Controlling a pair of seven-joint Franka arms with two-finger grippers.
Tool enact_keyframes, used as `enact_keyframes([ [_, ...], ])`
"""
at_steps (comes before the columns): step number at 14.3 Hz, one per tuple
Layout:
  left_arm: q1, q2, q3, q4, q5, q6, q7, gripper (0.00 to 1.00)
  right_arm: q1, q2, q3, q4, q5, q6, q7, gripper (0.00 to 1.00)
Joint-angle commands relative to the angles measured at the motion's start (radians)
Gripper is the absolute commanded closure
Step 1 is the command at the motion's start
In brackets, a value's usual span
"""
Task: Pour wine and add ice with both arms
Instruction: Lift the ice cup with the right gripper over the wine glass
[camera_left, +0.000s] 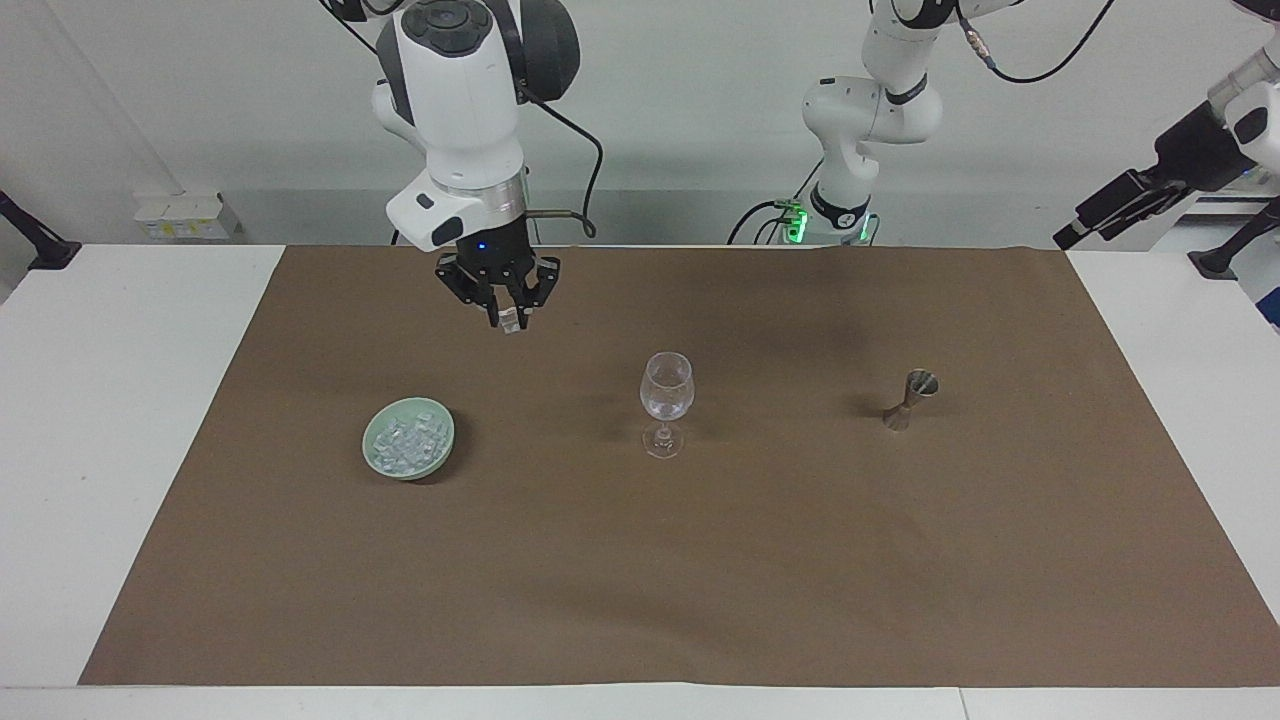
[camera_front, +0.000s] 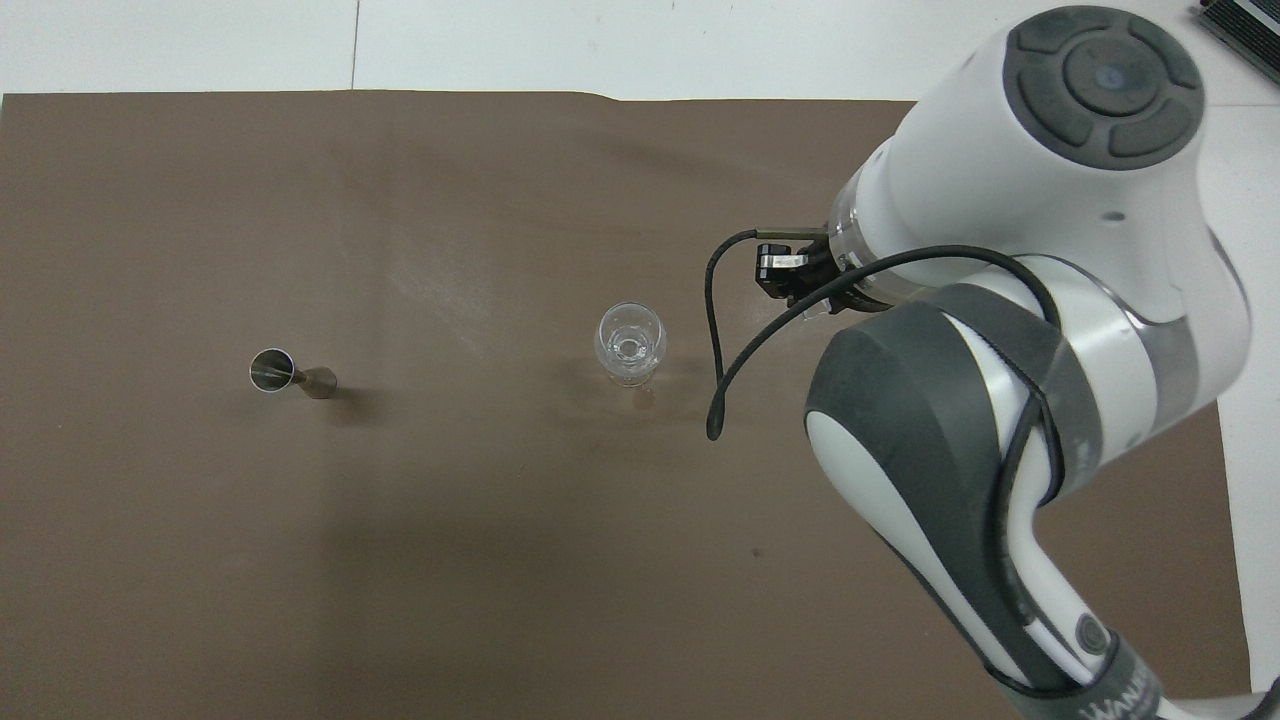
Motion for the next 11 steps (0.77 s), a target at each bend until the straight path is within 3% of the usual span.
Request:
enact_keyframes([
  [1,0.097,-0.040,-0.134,-0.022,0.047,0.021,0.019,0.00,-0.011,0.060,0.076,0.060,-0.060,-0.022,0.074,1.00],
  [3,0.145,-0.041,-0.198,-0.022,0.057,0.015,0.021,0.00,-0.005,0.103,0.102,0.095,-0.067,-0.001,0.109,1.00],
  [6,0.148,-0.051,-0.212,-0.027,0.077,0.016,0.103,0.00,0.004,0.137,0.122,0.115,-0.074,0.047,0.144,1.00],
  [8,0.157,-0.064,-0.257,-0.044,0.151,0.027,0.208,0.00,0.016,0.170,0.160,0.115,-0.100,0.091,0.221,1.00],
  [11,0.194,-0.096,-0.346,-0.100,0.204,0.068,0.214,0.00,0.027,0.209,0.210,0.118,-0.149,0.124,0.295,1.00],
])
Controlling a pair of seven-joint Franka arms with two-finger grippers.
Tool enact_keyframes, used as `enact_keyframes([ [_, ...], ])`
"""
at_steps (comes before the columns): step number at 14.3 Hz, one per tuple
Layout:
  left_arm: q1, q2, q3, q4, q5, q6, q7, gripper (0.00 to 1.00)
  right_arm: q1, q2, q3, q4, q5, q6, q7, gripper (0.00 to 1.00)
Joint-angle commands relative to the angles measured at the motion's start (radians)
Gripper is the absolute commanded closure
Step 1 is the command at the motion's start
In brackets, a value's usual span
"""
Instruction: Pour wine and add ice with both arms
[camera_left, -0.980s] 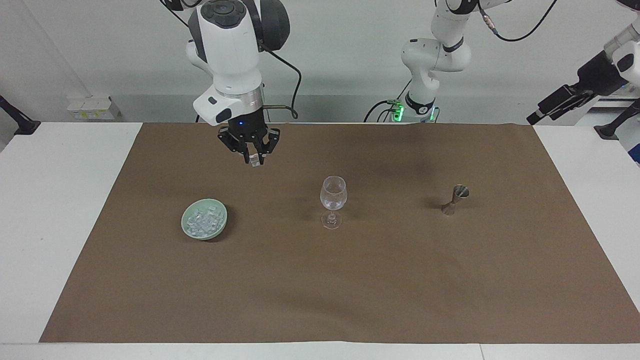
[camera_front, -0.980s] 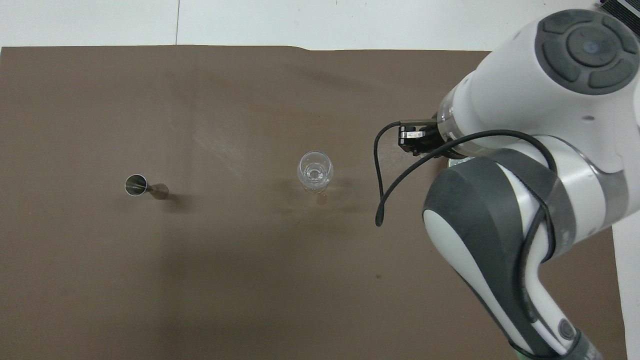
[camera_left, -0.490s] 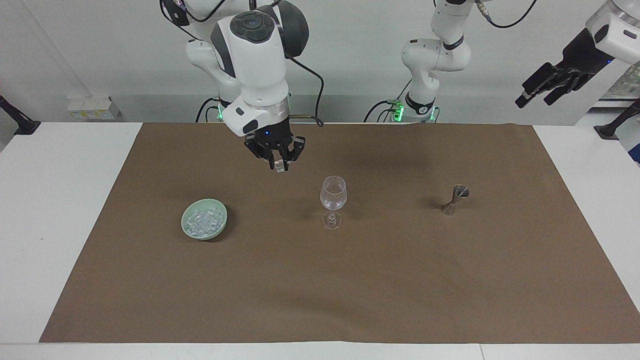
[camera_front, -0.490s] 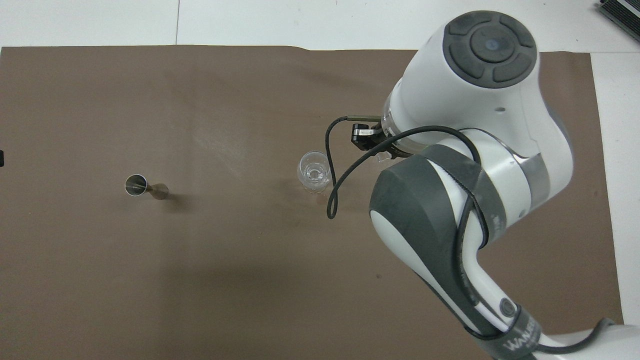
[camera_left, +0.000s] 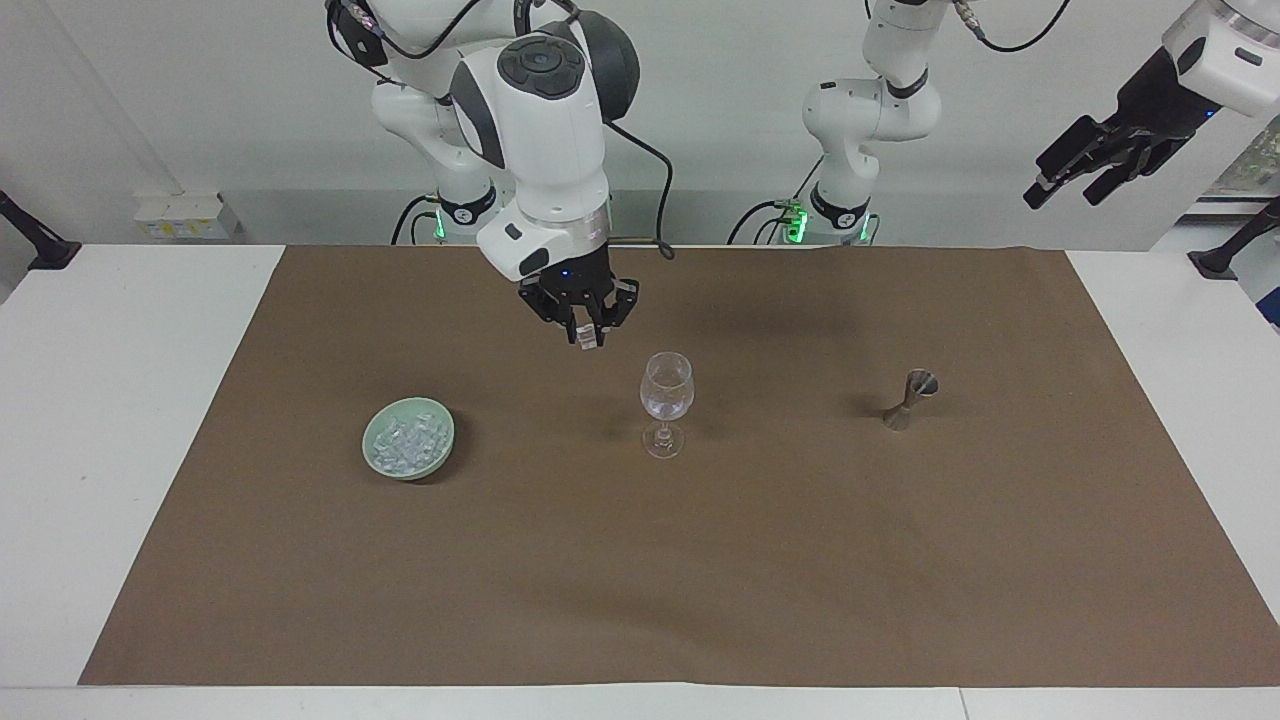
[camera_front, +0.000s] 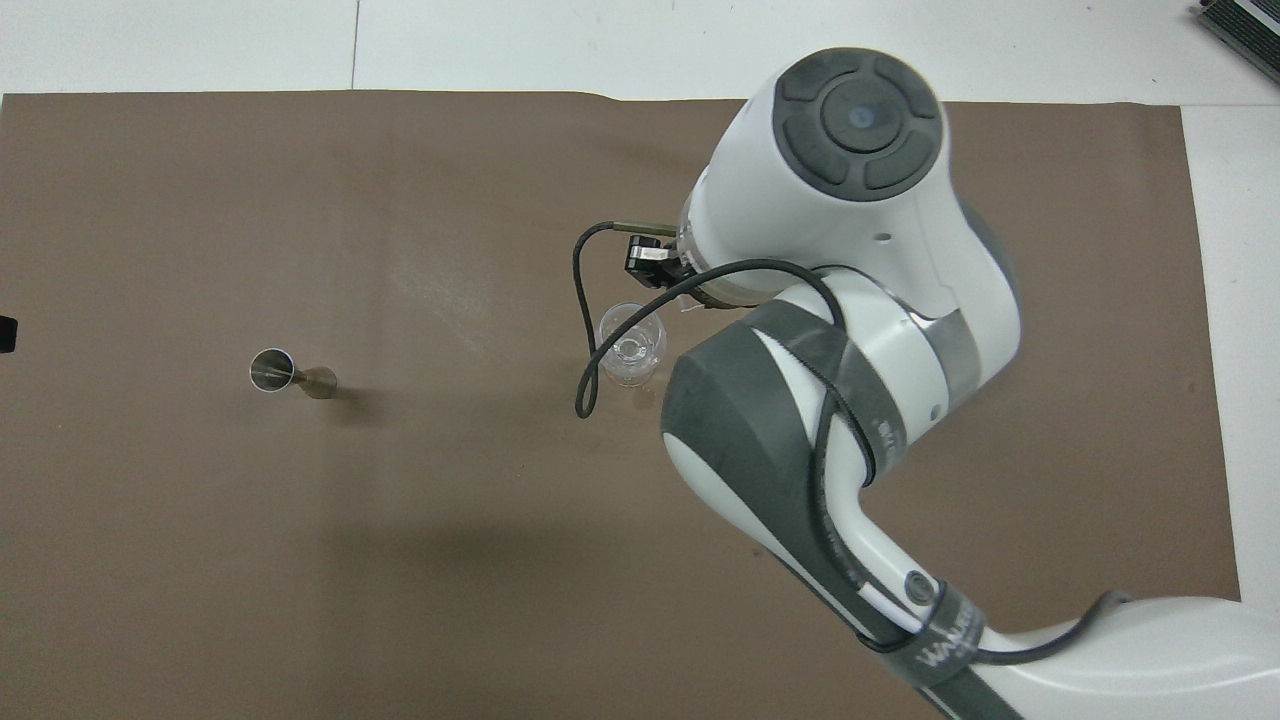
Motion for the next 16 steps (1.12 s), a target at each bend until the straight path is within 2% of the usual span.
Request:
enact_keyframes([
  [1,0.034,-0.072,-0.077,-0.120,0.061,0.078,0.028,0.00,0.006,0.049,0.043,0.036,-0.046,0.017,0.059,1.00],
  [8,0.035,-0.093,-0.081,-0.262,0.055,0.252,0.026,0.00,0.038,0.085,0.051,0.024,-0.104,0.047,0.094,1.00],
  [16,0.037,-0.085,-0.078,-0.273,0.067,0.278,0.028,0.00,0.041,0.089,0.059,-0.016,-0.130,0.059,0.099,1.00],
])
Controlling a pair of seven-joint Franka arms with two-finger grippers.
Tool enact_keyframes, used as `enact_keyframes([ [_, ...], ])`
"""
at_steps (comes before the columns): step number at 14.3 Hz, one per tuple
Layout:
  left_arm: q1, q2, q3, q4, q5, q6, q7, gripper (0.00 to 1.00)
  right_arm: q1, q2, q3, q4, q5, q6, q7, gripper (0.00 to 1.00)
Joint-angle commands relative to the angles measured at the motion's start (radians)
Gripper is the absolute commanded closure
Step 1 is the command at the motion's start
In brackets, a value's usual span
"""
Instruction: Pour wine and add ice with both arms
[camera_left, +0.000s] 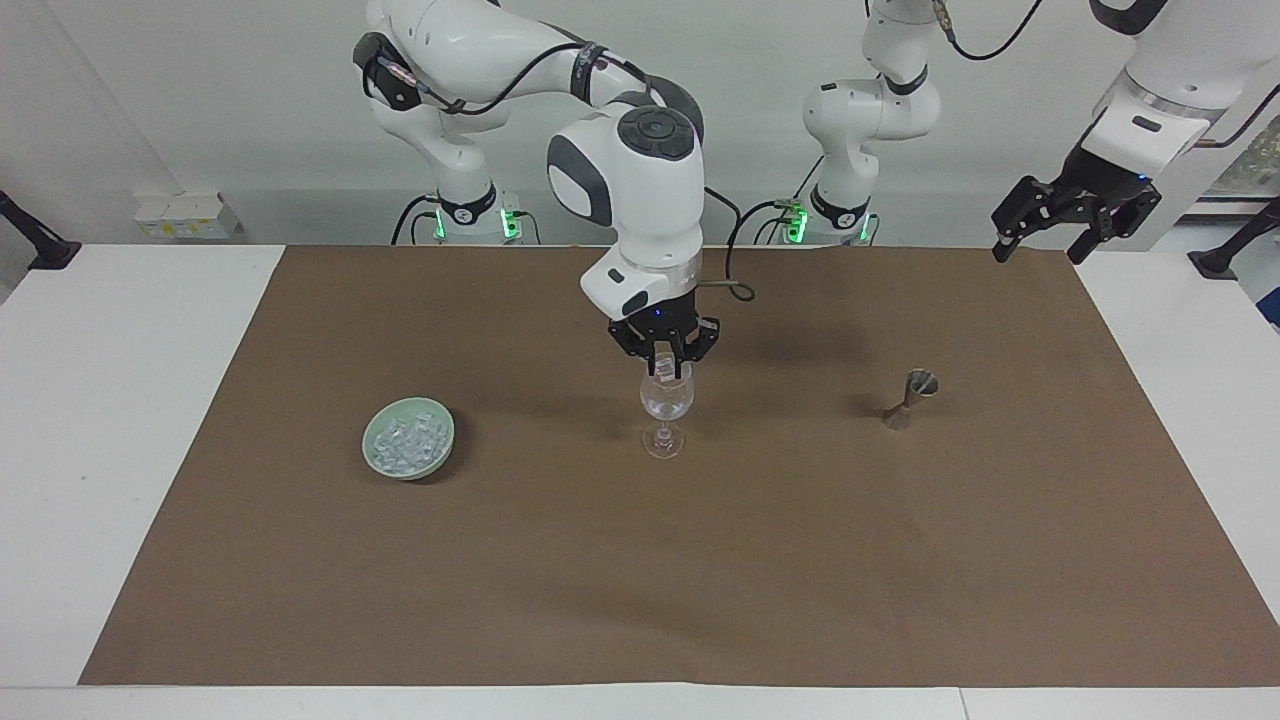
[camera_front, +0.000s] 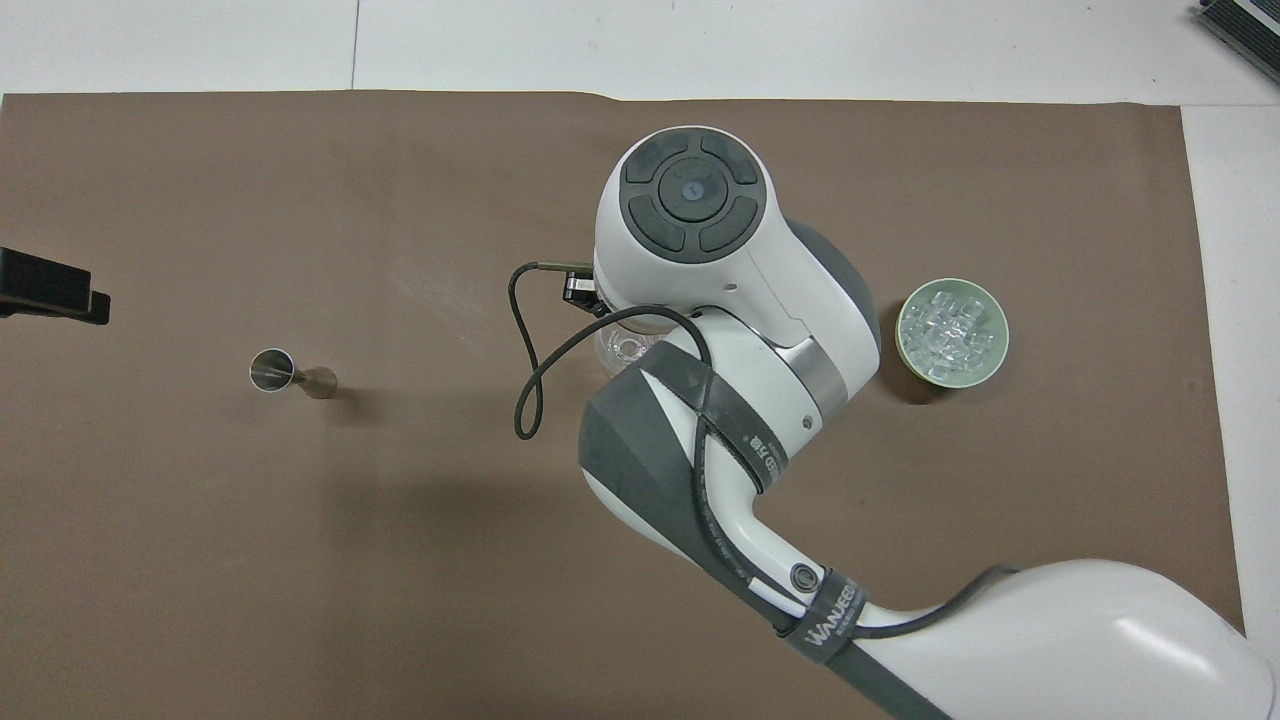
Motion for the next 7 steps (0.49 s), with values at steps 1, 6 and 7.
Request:
enact_keyframes([
  [1,0.017,-0.031,-0.012,-0.042,0.025,0.030,0.017,0.00,-0.010,0.005,0.022,-0.019,-0.032,0.021,0.034,1.00],
  [6,0.019,-0.026,-0.007,-0.040,0.023,0.042,0.017,0.00,-0.010,0.001,0.041,-0.045,-0.034,0.033,0.034,1.00],
  [7,0.019,-0.025,-0.007,-0.040,0.023,0.043,0.017,0.00,-0.012,0.001,0.041,-0.046,-0.038,0.032,0.034,1.00],
])
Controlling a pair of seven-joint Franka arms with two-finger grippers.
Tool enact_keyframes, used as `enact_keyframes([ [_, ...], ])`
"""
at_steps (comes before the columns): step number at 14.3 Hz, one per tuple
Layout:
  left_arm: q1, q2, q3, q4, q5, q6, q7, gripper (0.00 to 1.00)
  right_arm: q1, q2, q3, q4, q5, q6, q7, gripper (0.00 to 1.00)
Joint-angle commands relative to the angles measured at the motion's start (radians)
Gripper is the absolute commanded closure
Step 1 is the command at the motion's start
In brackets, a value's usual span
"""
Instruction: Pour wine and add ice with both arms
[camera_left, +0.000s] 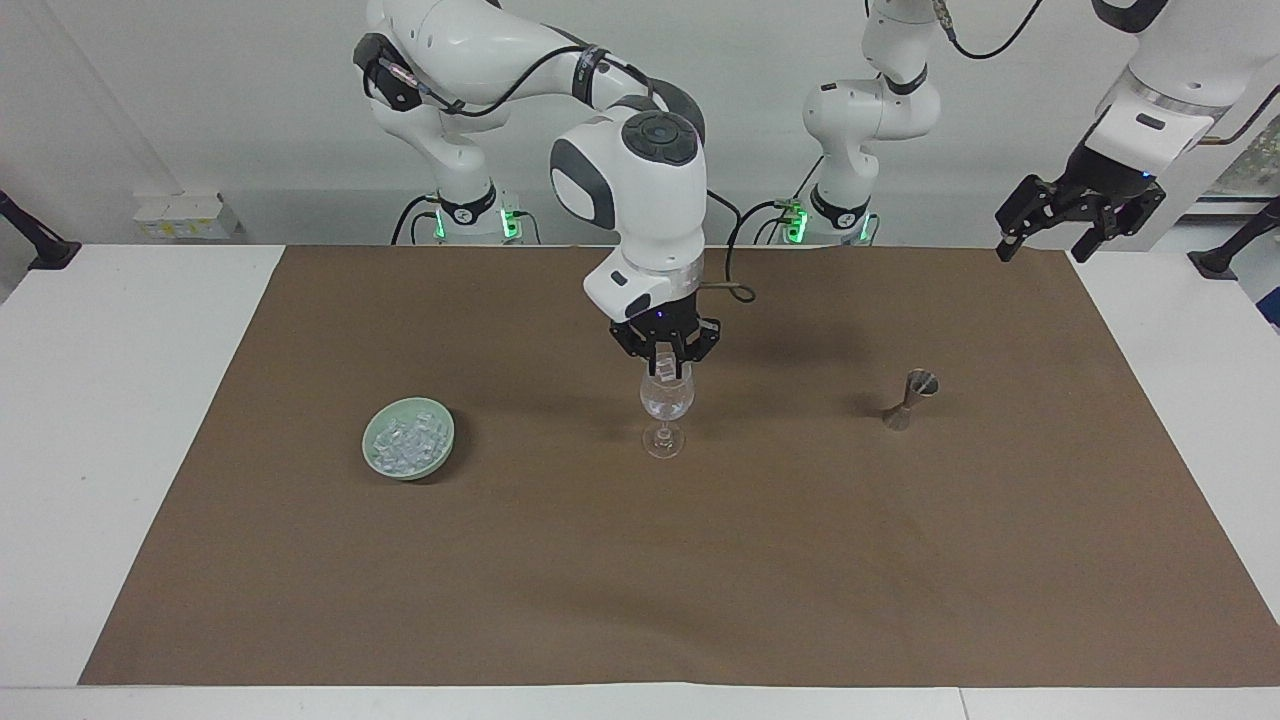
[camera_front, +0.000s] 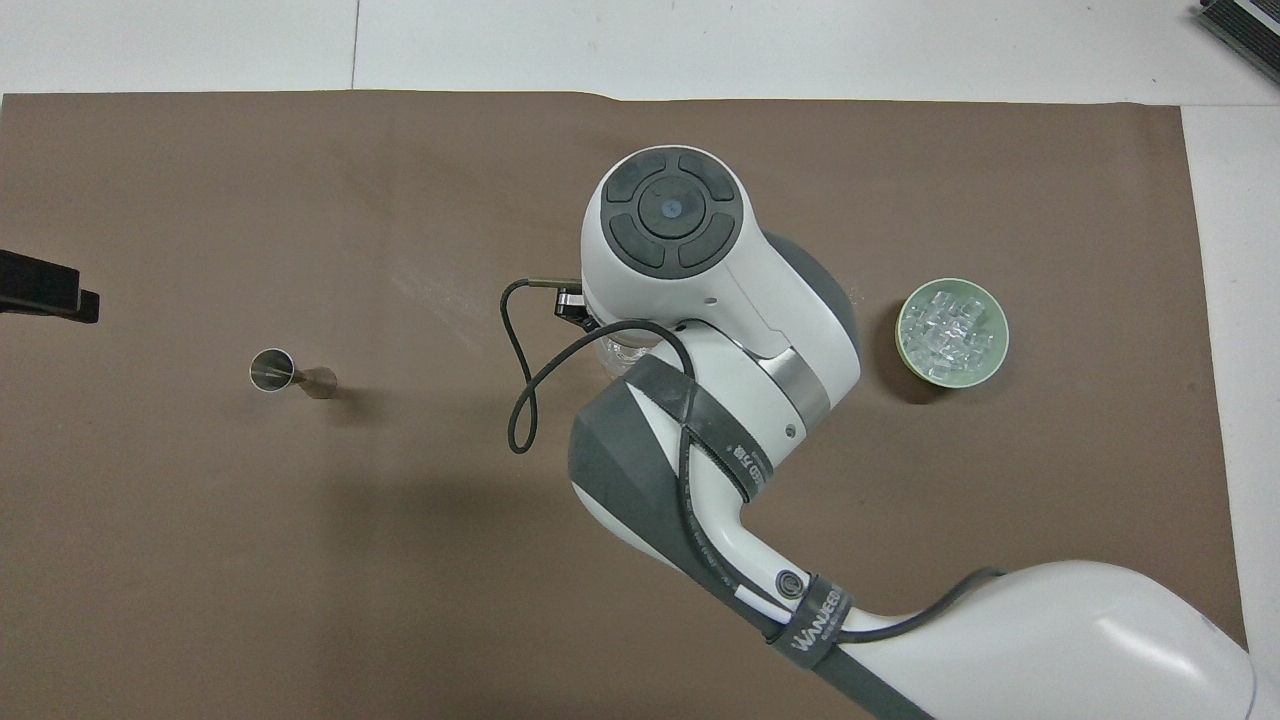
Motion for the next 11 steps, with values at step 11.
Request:
enact_keyframes([
  [11,-0.003,-0.028,-0.006,-0.029,0.015,0.055,0.044,0.00,-0.019,-0.007,0.029,-0.041,-0.059,0.014,0.032,1.00],
])
